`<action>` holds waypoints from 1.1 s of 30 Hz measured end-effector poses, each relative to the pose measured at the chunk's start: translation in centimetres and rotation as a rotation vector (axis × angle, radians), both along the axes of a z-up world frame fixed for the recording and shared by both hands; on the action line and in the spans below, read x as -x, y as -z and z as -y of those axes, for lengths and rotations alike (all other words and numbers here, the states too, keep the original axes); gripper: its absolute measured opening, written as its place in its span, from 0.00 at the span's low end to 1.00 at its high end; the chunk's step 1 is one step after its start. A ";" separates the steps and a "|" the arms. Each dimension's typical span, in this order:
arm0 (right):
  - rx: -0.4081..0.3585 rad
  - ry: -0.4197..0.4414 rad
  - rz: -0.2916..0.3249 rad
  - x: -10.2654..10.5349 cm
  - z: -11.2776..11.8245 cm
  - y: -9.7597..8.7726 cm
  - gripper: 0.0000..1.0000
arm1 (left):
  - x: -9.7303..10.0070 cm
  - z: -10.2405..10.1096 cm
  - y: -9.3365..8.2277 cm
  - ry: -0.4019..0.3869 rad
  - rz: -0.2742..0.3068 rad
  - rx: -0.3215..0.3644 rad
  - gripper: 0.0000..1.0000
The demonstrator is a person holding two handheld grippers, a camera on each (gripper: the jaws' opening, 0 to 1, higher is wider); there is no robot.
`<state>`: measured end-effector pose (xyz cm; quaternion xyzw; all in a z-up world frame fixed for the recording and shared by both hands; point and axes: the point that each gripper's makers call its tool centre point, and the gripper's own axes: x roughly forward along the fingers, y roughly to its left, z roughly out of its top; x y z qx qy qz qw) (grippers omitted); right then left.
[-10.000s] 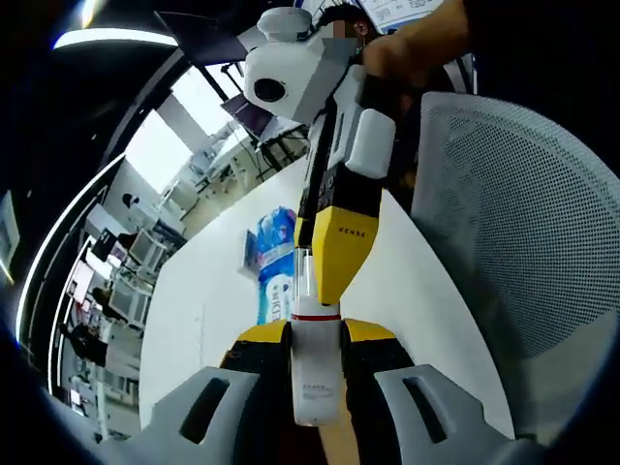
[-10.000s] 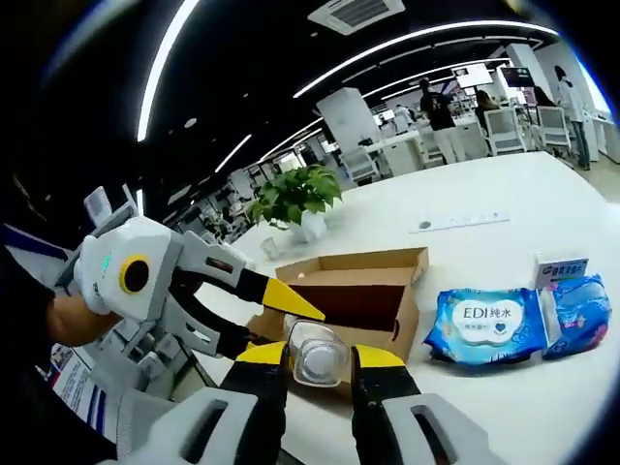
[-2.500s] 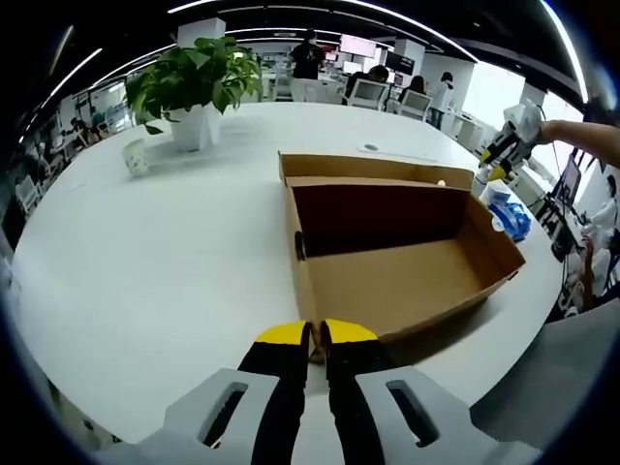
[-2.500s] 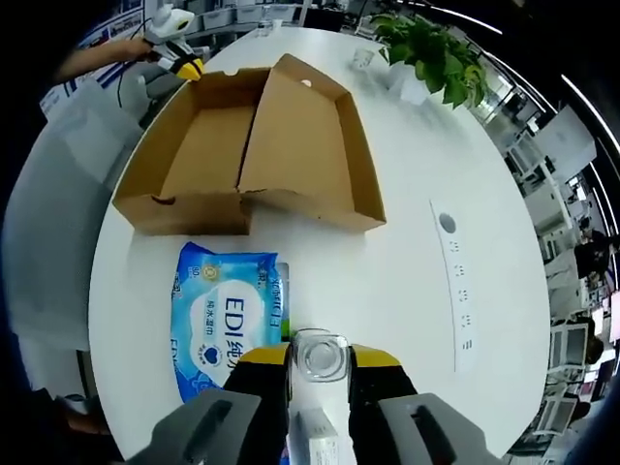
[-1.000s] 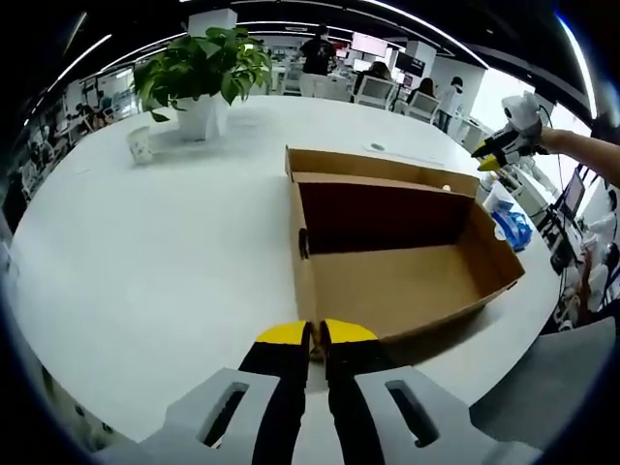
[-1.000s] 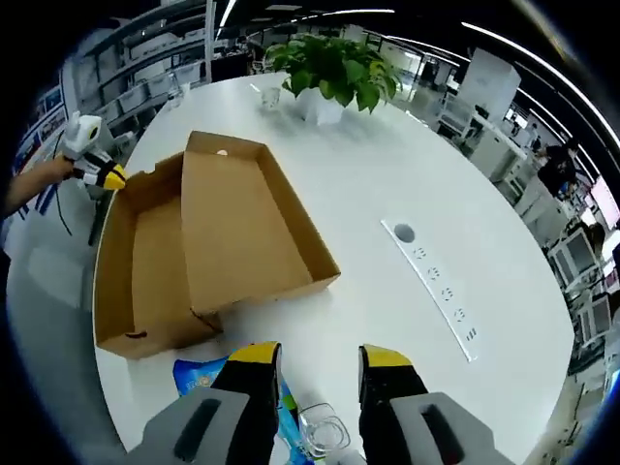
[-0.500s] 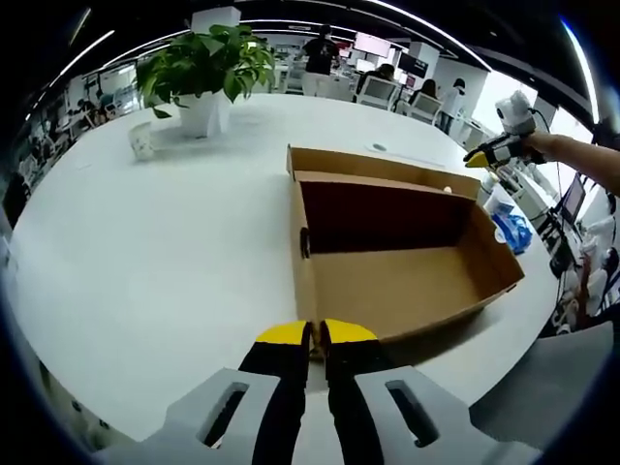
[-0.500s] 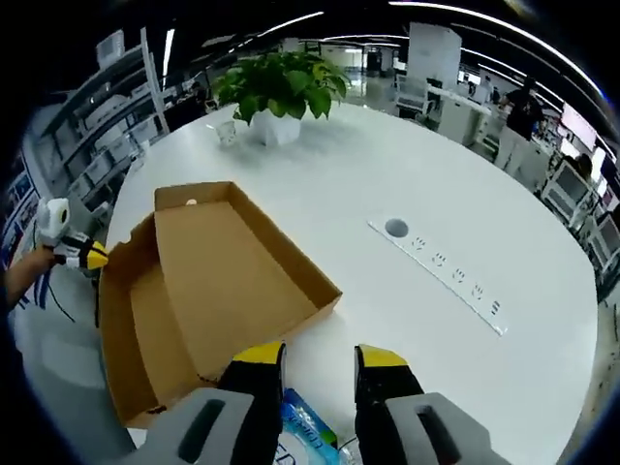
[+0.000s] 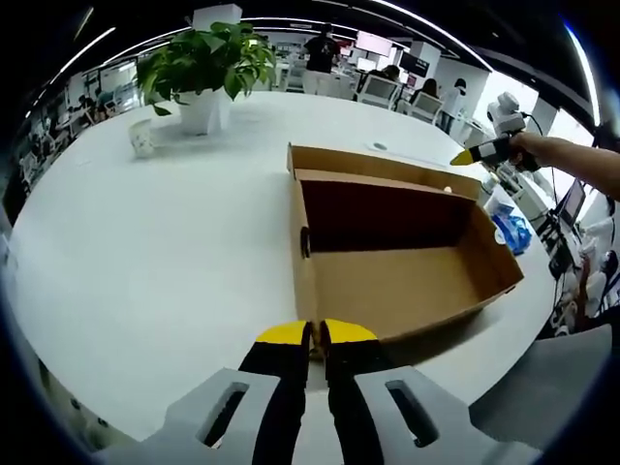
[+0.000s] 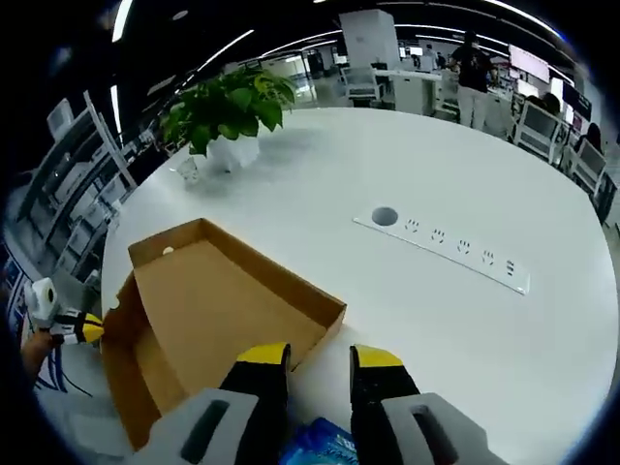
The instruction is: Operate the shoe box by opening the lid, removing the specified soft item, and placing it in the target area until the item is outside and the box remains undamaged.
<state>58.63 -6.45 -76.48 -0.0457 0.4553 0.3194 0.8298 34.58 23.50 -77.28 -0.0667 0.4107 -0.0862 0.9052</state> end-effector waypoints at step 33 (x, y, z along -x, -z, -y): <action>0.034 0.223 -0.093 0.3 -0.8 2.3 0.00 | -0.4 -0.2 0.3 -0.014 -0.005 0.028 0.03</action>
